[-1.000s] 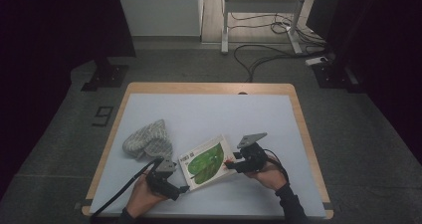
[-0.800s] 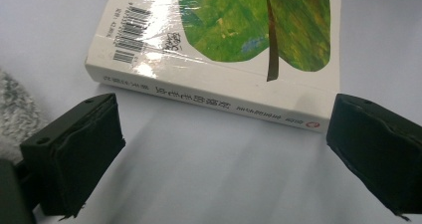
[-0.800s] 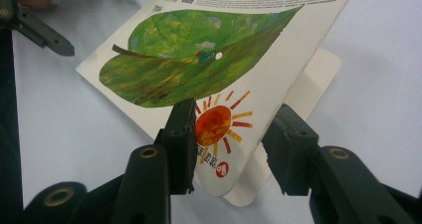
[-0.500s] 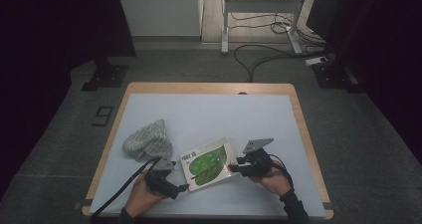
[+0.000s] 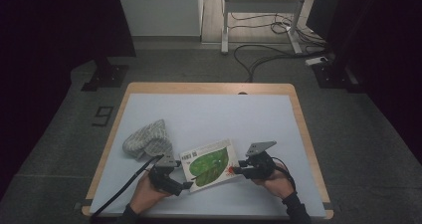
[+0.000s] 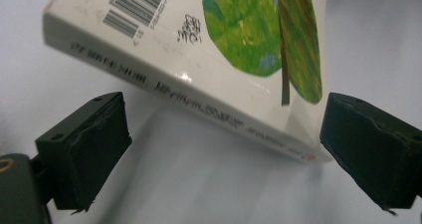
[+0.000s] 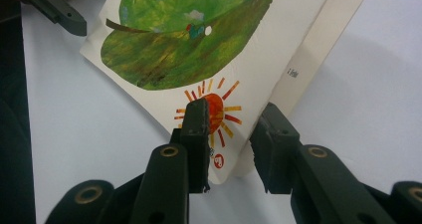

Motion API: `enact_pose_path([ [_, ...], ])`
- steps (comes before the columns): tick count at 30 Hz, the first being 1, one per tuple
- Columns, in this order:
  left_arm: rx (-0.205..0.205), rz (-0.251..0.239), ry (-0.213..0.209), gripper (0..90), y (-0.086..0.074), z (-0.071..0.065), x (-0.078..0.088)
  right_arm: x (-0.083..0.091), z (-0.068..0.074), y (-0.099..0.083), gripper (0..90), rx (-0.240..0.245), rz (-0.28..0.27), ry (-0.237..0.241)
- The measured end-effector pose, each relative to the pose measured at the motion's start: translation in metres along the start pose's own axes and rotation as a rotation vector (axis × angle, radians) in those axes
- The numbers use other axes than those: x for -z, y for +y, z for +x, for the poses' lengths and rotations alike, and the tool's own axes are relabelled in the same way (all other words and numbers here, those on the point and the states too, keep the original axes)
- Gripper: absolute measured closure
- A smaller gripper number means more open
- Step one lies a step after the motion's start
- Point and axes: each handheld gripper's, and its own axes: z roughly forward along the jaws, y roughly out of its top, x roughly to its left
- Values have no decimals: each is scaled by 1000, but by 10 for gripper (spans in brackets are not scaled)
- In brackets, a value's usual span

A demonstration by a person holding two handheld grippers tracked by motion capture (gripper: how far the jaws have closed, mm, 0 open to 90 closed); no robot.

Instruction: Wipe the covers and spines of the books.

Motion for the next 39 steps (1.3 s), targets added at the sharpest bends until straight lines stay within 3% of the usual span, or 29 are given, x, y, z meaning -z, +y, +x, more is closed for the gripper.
enact_pose_path([
  [4,1,-17,-5,148,4,1,-3,-1,-1,-1,676,-4,0,4],
  [9,-9,-12,-11,174,9,-1,-5,-2,-3,-3,662,-21,-3,15],
  [12,-16,-13,-6,201,11,-2,-4,-3,-4,-4,631,-19,16,-8],
  [15,-13,-7,-6,220,12,-2,-2,-5,-5,-4,577,-17,26,-19],
  [21,-12,-4,-7,262,13,-2,1,-5,-12,3,420,-87,-4,-41],
  [25,-2,-3,-16,309,15,-2,4,-13,-18,11,337,-113,21,-54],
  [27,9,-6,-24,338,16,-1,6,-18,-20,15,326,-124,24,-55],
  [34,43,-23,-53,450,21,4,14,-27,-24,26,364,-164,-6,12],
  [39,47,-22,-46,507,27,9,18,-23,-21,32,413,-167,-14,-1],
])
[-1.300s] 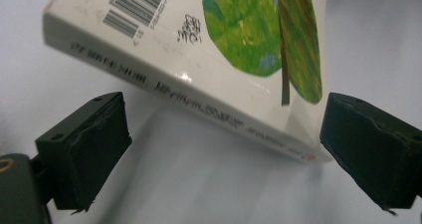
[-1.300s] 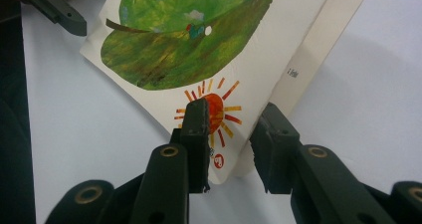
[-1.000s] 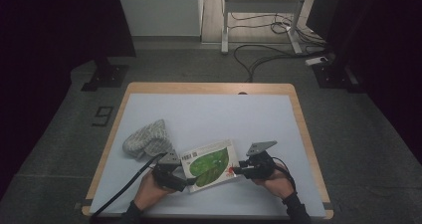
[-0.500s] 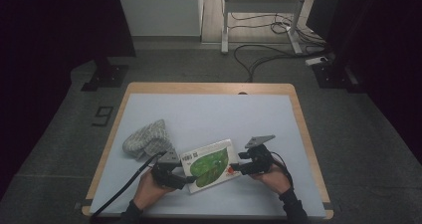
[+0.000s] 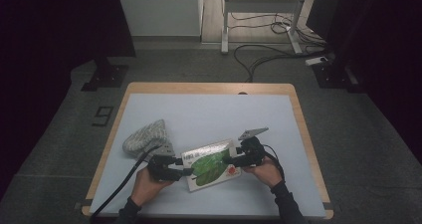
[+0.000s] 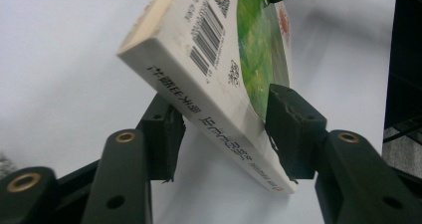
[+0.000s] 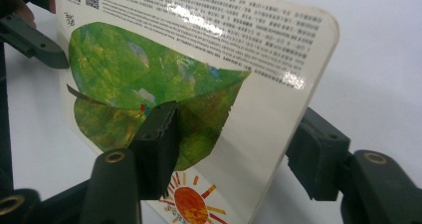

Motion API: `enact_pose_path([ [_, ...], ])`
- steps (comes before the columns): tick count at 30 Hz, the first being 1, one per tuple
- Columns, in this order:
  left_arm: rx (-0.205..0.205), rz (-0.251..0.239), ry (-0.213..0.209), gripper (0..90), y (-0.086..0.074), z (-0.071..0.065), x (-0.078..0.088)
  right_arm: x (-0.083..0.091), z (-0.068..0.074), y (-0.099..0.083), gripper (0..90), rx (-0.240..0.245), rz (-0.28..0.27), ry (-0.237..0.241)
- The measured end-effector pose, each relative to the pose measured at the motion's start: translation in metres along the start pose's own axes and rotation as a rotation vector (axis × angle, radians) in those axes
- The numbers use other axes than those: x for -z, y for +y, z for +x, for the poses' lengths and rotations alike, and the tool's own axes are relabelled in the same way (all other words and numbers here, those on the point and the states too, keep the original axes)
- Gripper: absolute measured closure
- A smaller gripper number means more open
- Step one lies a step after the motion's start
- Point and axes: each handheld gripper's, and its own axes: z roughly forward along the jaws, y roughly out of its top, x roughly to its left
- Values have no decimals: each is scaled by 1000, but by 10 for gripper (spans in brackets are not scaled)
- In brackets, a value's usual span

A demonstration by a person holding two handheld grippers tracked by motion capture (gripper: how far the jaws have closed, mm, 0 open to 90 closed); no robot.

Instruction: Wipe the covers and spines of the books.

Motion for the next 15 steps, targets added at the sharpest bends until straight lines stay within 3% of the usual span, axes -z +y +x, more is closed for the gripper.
enact_pose_path([
  [6,-16,-3,23,561,9,2,4,9,-1,0,482,-22,-50,-5],
  [15,-48,11,63,616,24,8,9,16,-1,4,536,-22,-78,-19],
])
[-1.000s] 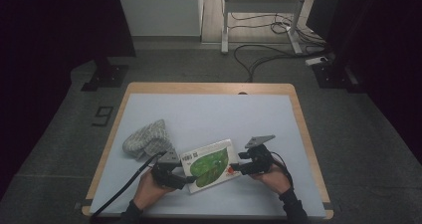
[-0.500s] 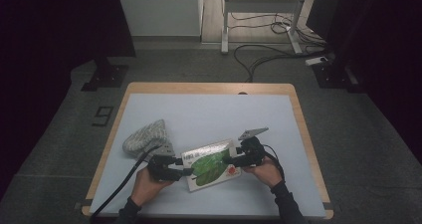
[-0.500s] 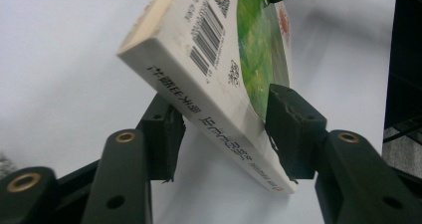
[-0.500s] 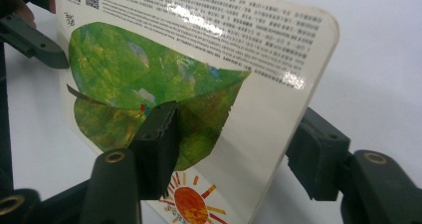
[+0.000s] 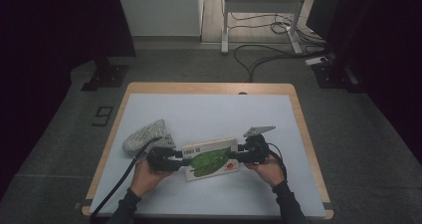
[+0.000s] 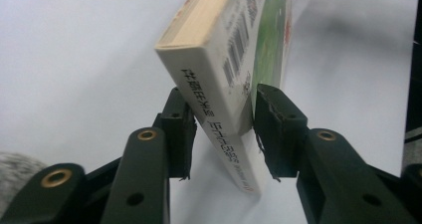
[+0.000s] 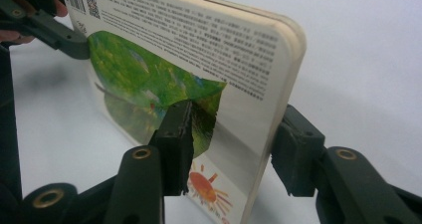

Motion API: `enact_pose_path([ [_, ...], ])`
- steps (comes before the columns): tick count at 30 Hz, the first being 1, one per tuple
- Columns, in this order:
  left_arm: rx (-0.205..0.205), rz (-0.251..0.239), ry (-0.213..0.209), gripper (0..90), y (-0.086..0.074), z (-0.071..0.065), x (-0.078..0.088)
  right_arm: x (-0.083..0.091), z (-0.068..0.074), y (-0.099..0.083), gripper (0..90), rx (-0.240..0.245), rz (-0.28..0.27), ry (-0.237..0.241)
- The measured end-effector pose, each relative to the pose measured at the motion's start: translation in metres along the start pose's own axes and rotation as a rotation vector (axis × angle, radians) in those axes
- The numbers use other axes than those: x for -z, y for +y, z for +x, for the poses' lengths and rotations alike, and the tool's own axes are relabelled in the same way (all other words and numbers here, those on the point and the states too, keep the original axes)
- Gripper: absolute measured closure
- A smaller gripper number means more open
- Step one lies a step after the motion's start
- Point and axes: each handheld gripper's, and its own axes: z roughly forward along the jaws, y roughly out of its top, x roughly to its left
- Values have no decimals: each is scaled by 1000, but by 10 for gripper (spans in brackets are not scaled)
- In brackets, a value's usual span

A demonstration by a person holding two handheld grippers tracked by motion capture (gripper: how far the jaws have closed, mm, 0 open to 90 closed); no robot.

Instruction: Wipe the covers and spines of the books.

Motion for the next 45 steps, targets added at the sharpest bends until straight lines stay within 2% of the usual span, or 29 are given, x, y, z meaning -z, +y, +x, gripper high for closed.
enact_pose_path([
  [10,-27,-3,49,633,12,8,0,2,1,6,544,20,-23,-55],
  [20,-36,13,101,625,26,27,-1,-5,1,21,552,58,-18,-110],
  [25,-27,-1,121,617,29,38,-2,-11,-3,29,551,58,-37,-129],
  [29,-38,3,145,610,31,43,-4,-16,-7,32,551,55,-40,-138],
  [34,-42,10,159,604,30,44,-5,-20,-8,31,550,54,-44,-145],
  [42,-59,23,165,590,29,35,-3,-17,-2,27,543,73,-37,-143],
  [45,-56,25,156,573,28,32,-2,-15,0,25,535,81,-34,-136],
])
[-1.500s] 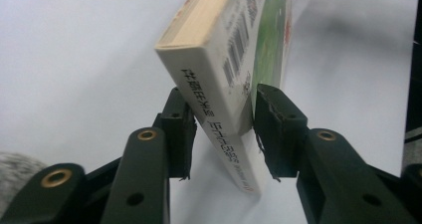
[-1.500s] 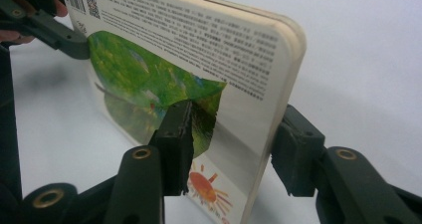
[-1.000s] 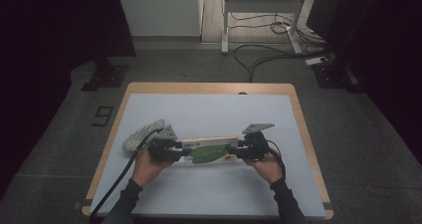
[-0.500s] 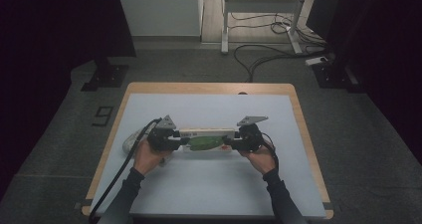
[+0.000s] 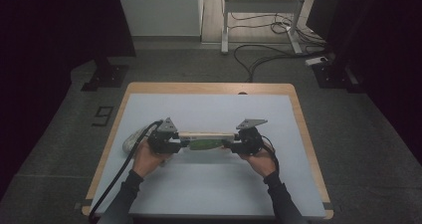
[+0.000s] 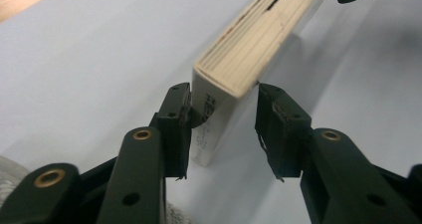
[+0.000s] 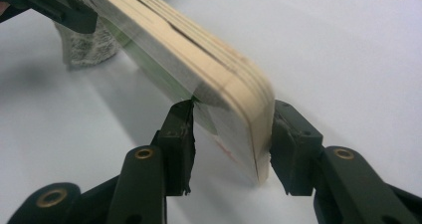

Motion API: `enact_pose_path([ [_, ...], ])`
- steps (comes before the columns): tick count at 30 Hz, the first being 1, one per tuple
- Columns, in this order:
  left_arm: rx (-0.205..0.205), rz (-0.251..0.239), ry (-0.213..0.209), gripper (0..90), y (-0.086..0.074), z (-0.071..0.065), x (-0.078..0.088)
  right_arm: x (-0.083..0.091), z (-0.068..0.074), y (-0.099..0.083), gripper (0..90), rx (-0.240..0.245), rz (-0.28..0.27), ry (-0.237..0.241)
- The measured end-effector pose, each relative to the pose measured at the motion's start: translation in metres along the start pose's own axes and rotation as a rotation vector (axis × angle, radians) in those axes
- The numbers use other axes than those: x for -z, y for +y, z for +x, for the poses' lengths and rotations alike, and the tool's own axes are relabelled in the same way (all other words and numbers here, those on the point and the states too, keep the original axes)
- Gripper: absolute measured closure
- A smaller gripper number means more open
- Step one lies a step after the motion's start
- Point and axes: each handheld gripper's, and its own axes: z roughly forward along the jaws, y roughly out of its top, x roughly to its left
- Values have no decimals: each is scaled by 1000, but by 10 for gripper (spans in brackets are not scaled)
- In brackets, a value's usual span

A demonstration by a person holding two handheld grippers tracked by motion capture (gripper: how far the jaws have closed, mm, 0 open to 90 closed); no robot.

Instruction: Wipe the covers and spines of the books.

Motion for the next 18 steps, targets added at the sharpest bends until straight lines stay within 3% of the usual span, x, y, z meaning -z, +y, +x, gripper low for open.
enact_pose_path([
  [6,13,-3,-29,528,-4,-5,2,4,5,-4,502,-2,8,18],
  [18,42,-11,-35,411,-14,-16,2,14,6,-20,417,-33,8,21],
])
